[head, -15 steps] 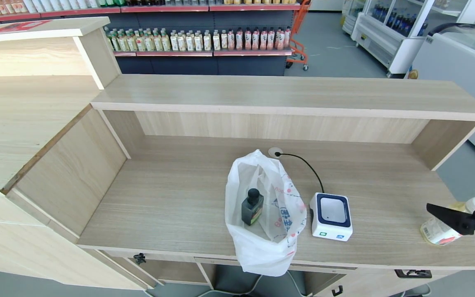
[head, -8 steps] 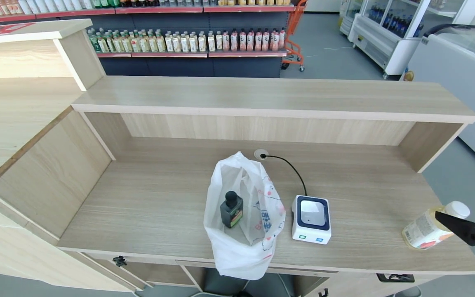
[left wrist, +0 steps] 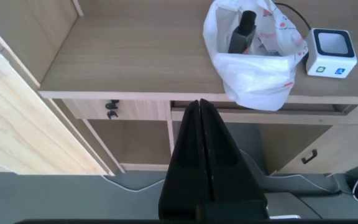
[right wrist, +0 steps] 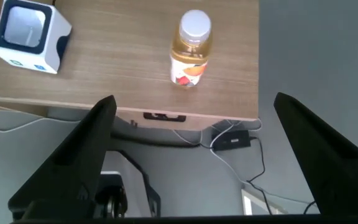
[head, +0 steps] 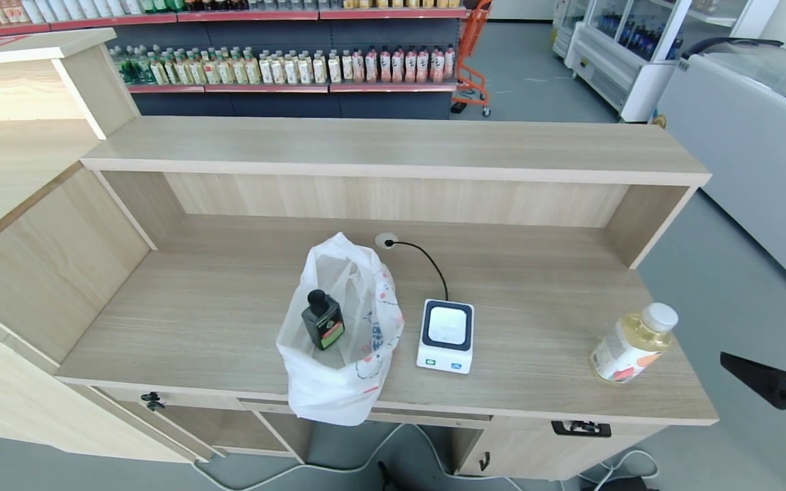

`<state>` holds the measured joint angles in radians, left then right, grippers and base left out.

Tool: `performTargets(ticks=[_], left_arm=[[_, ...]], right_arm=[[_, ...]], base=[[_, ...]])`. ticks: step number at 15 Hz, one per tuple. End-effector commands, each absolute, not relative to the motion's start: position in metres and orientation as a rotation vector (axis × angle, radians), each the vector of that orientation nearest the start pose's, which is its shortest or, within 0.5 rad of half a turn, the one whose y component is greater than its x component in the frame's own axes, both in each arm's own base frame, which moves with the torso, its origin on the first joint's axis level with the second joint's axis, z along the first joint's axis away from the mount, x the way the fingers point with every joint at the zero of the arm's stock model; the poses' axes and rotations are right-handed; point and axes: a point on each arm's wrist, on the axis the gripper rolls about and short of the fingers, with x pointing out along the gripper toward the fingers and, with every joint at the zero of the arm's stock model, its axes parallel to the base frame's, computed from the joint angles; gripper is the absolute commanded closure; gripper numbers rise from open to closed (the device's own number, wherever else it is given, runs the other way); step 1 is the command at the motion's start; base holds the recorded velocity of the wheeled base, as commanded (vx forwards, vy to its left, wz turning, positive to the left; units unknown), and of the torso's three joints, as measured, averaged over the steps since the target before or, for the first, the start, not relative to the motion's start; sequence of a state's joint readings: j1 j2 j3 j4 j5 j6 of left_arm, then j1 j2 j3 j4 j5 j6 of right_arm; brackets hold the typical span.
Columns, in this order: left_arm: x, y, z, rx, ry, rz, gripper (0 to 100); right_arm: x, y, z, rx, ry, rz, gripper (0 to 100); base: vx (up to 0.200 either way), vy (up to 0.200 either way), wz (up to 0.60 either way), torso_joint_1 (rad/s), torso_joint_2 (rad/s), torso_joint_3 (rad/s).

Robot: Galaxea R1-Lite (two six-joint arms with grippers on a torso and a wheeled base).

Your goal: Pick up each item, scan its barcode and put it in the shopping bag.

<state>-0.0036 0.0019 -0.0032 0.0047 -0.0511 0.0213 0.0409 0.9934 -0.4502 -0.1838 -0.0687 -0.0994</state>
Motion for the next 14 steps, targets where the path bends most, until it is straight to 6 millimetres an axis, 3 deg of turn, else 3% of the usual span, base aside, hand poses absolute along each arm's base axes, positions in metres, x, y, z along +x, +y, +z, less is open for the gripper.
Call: performTargets(ticks=[1, 5, 9, 14], left_arm=[[-0.023, -0.001, 0.076, 0.021, 0.002, -0.054, 100], [-0.022, -0.001, 0.076, 0.021, 0.013, -0.054, 100], [-0.022, -0.001, 0.076, 0.023, 0.009, -0.054, 100], [-0.023, -0.001, 0.076, 0.021, 0.002, -0.054, 100]], right_arm=[[0.121, 0.003, 0.188, -0.119, 0.367, -0.009, 0], [0.124, 0.004, 0.187, -0.120, 0.380, -0.010, 0], [0.135, 0.004, 0.186, -0.118, 0.404, -0.011, 0], [0.145, 0.006, 0.186, -0.073, 0.423, 0.019, 0]], base=[[-0.200, -0.200, 0.00, 0.002, 0.00, 0.002], [-0.200, -0.200, 0.00, -0.002, 0.00, 0.001], [0.000, -0.200, 0.00, -0.004, 0.00, 0.008], [0.000, 0.000, 0.00, 0.000, 0.00, 0.000]])
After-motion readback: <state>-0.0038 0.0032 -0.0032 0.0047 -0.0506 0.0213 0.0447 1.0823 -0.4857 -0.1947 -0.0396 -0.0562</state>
